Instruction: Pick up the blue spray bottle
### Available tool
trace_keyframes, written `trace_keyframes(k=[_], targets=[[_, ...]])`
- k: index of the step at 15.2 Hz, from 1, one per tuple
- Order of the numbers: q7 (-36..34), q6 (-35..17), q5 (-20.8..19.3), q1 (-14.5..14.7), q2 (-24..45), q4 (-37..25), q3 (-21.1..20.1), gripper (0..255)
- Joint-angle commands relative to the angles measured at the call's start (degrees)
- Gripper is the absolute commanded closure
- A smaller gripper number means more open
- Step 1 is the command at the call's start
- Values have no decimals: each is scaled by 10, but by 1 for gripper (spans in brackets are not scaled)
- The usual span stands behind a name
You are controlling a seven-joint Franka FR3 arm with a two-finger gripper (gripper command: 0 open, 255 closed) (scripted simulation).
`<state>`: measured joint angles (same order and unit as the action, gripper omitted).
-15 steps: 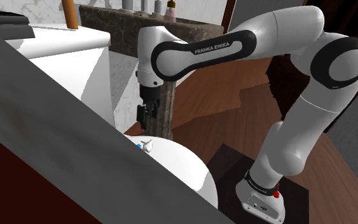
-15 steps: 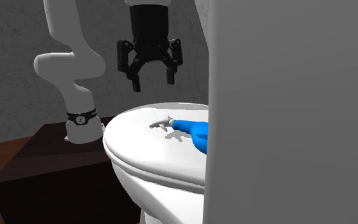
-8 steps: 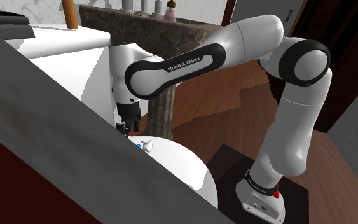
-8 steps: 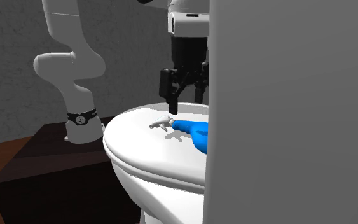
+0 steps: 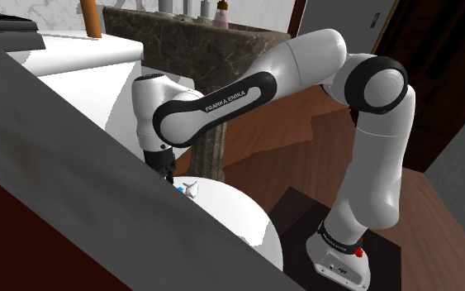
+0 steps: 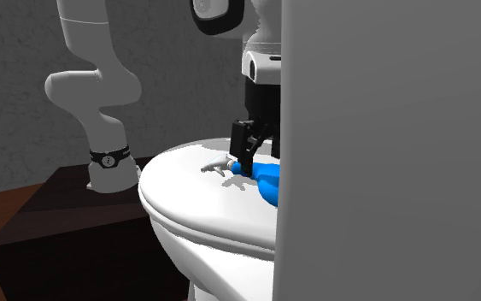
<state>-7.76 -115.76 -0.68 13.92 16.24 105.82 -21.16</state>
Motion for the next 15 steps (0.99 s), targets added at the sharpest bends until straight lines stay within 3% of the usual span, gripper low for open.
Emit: trace_keyframes(k=[1,3,4,15], targets=[[-1,-18,-3,1,9,10,1,0],[-1,-18,-3,1,9,10,1,0],[-1,-18,-3,1,9,9,1,255],[0,-5,-1,0,2,3,0,255]])
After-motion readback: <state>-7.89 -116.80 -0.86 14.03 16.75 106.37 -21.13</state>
